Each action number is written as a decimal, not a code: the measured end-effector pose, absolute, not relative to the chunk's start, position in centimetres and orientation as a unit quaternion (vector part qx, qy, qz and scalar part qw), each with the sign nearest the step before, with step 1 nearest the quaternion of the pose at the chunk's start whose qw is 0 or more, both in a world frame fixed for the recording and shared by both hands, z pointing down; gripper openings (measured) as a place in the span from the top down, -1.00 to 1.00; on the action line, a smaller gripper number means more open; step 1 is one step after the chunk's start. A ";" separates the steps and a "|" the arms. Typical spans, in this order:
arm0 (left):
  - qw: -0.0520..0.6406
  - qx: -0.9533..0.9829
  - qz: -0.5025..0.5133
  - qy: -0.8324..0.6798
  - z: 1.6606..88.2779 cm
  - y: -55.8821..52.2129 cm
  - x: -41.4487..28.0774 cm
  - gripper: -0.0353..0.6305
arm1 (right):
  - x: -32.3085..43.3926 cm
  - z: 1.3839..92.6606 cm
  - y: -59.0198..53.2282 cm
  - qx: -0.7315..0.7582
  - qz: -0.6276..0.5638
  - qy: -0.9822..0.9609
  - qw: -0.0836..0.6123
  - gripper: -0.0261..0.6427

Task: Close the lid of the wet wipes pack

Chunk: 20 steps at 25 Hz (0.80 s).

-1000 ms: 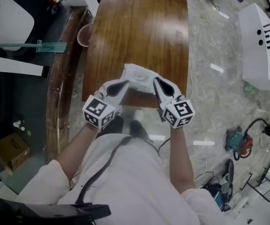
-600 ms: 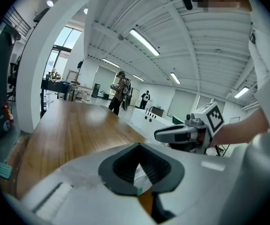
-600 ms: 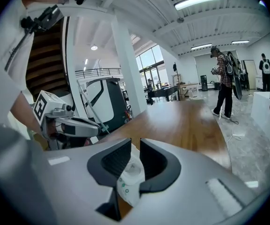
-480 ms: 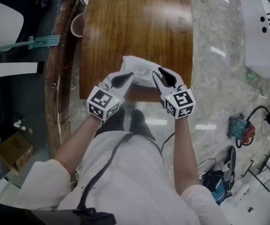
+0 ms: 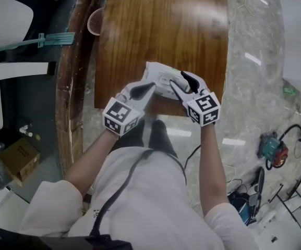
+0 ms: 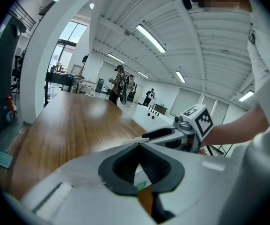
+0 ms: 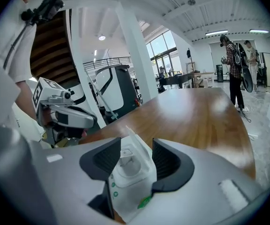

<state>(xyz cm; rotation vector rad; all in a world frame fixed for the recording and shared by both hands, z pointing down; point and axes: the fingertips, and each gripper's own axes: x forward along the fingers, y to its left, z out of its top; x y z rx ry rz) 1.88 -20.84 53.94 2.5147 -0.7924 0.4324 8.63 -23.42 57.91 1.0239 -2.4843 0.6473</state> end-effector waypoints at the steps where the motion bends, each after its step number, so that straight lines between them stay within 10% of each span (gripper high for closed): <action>1: 0.233 0.915 0.158 -0.290 54.0 -20.8 1.8 0.89 | 8.5 58.0 -23.4 0.361 0.230 -0.884 0.188 0.30; 20: 0.236 0.912 0.150 -0.299 53.8 -20.8 1.8 0.89 | 7.3 57.7 -22.4 0.325 0.226 -0.898 0.193 0.31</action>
